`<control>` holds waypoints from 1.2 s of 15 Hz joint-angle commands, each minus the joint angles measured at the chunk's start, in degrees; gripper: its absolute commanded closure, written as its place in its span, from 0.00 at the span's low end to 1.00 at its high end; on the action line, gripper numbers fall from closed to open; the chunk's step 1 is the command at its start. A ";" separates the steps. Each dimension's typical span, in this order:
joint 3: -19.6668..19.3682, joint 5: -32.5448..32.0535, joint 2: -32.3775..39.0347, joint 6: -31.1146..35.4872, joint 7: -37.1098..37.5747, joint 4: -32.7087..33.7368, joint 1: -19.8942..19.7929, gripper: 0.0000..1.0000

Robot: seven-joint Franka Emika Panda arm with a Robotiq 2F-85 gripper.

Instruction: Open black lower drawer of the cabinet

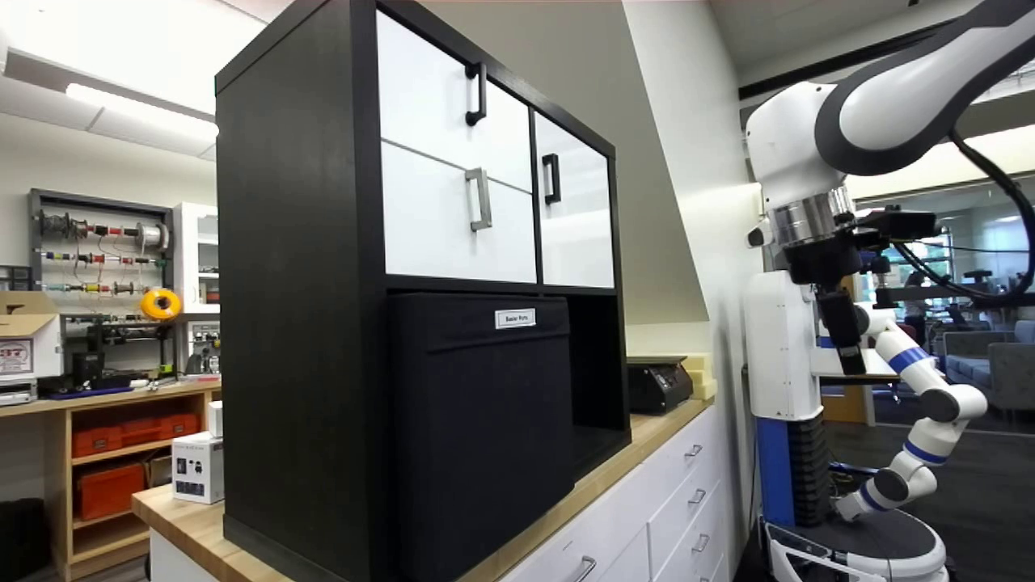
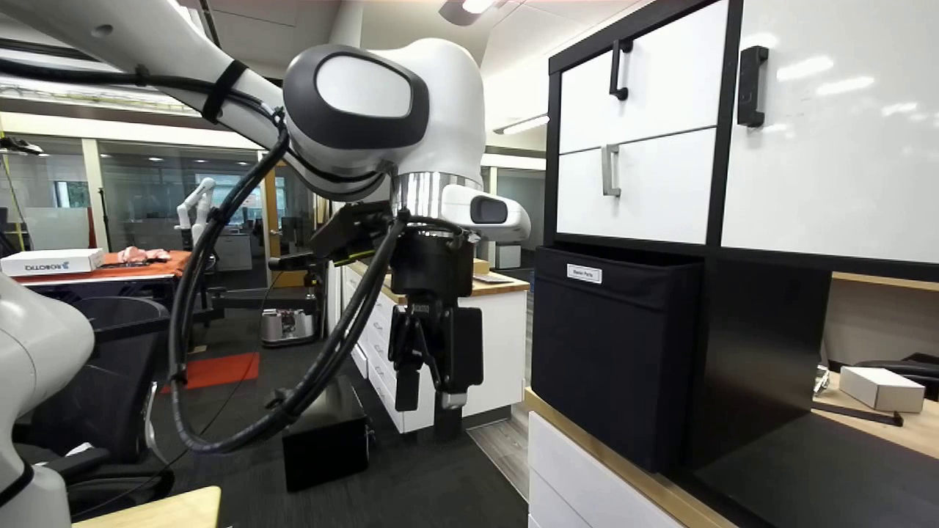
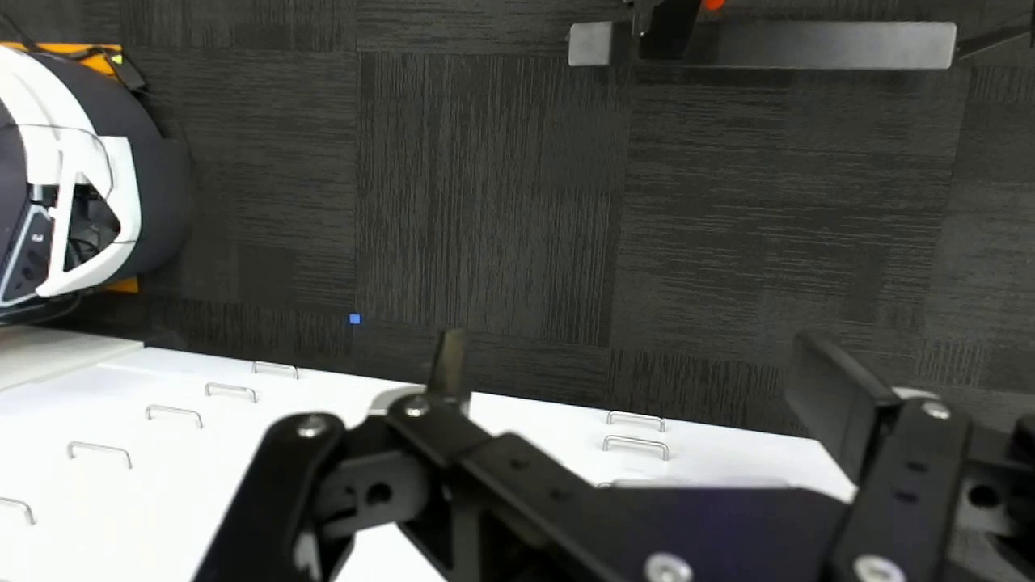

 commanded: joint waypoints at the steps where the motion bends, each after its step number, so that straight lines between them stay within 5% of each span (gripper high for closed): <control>1: 0.16 1.88 2.12 1.32 -1.51 3.85 2.22 0.00; 18: 1.26 8.30 14.95 14.36 -14.14 20.48 7.08 0.00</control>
